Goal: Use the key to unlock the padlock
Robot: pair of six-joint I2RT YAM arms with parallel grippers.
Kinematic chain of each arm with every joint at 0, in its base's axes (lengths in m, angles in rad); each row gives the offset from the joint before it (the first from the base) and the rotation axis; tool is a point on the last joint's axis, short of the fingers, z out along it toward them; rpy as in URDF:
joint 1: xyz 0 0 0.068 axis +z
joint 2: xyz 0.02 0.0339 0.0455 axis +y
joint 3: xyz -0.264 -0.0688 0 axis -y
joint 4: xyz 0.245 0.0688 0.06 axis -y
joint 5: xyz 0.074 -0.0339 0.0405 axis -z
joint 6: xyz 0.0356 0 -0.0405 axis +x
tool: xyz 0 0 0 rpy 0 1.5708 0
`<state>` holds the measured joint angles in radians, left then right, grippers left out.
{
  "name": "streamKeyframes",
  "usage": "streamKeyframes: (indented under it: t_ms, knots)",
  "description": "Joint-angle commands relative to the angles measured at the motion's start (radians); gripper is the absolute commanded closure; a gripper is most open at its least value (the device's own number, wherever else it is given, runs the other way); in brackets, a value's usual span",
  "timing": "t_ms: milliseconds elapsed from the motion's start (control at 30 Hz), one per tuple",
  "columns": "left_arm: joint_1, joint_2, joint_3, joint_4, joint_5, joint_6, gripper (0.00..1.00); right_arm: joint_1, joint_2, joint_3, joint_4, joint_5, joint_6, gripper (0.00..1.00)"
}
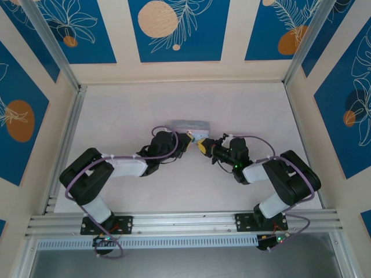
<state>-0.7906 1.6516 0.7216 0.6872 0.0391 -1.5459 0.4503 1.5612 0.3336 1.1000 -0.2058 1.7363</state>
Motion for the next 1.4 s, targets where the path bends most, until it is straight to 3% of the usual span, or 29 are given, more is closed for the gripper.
streamKeyframes:
  t_ms: [0,367,600,967,1133,1367]
  knots:
    - [-0.024,-0.062,0.000,0.085,0.105,0.009,1.00,-0.016,0.049,0.013,0.067,0.001,0.034,1.00]
    - [-0.027,-0.056,0.009,0.083,0.104,0.014,1.00,-0.002,0.146,0.059,0.125,-0.047,0.081,1.00]
    - [-0.027,-0.051,0.006,0.085,0.093,0.013,1.00,0.084,0.149,0.049,0.124,0.028,0.081,1.00]
    - [-0.035,-0.048,-0.002,0.086,0.097,0.014,1.00,0.097,0.278,0.078,0.287,0.071,0.143,1.00]
    - [-0.047,-0.025,-0.002,0.094,0.103,0.009,1.00,0.128,0.274,0.165,0.249,0.052,0.115,1.00]
    - [-0.050,-0.007,-0.037,0.104,0.052,-0.004,1.00,0.098,0.235,0.143,0.191,0.031,0.079,0.98]
